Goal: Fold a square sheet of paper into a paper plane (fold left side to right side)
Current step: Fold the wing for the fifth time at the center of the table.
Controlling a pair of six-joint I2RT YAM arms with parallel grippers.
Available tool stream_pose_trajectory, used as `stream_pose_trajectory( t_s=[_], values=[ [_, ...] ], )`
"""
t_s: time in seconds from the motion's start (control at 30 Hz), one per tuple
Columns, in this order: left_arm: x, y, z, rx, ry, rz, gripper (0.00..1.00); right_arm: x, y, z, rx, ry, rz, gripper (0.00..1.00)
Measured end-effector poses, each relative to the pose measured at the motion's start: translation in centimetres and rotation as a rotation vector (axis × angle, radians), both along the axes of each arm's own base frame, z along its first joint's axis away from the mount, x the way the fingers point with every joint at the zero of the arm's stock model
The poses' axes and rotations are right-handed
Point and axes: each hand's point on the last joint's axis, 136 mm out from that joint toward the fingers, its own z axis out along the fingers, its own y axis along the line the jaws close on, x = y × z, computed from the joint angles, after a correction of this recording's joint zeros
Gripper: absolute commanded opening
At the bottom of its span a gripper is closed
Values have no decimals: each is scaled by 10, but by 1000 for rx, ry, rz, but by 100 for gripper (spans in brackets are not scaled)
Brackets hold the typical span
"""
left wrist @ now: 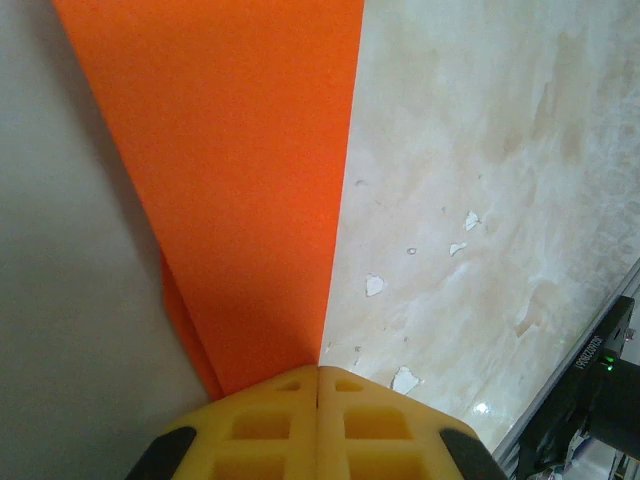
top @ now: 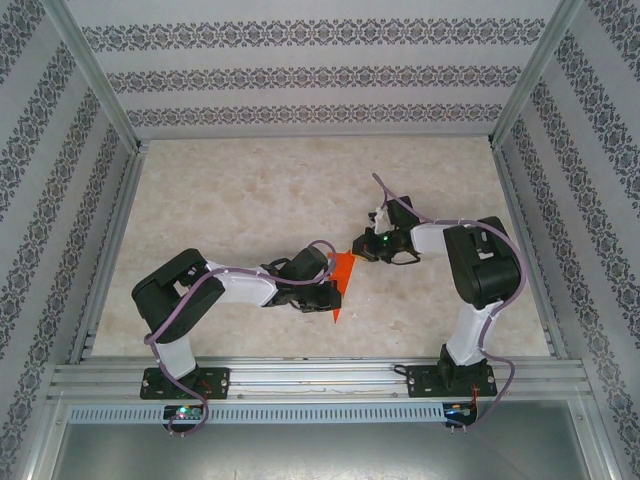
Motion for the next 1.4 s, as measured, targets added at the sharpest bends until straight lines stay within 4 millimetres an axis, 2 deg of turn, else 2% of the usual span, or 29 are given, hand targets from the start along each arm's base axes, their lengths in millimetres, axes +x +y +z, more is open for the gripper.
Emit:
stream_pose_trajectory(
  t_s=[0.17, 0.37, 0.53, 0.63, 0.73, 0.93, 1.03, 1.17, 1.33, 1.4],
  values=[
    [0, 0, 0, 0, 1, 0, 0, 13, -9, 1, -10, -28, -28, 0],
    [0, 0, 0, -1, 0, -1, 1, 19, -15, 4, -34, -57, -42, 1],
    [0, 0, 1, -2, -3, 0, 5, 21, -26, 27, -56, -129, -73, 10],
    [1, 1, 2, 4, -11, 7, 8, 17, -30, 47, -69, -190, -78, 18],
    [2, 8, 3, 31, -19, 23, 14, 10, -36, 66, -89, -251, -87, 31],
    [8, 19, 14, 79, -79, 40, 35, -11, -51, 94, -133, -361, -115, 58],
    [15, 21, 29, 90, -139, 41, 43, -25, -59, 105, -151, -404, -142, 70],
    [29, 24, 64, 77, -251, 56, 51, -41, -68, 119, -160, -456, -173, 84],
    [44, 40, 103, 73, -388, 99, 59, -58, -75, 126, -165, -485, -203, 97],
    [50, 47, 120, 67, -443, 118, 62, -66, -79, 124, -166, -475, -217, 98]
  ],
)
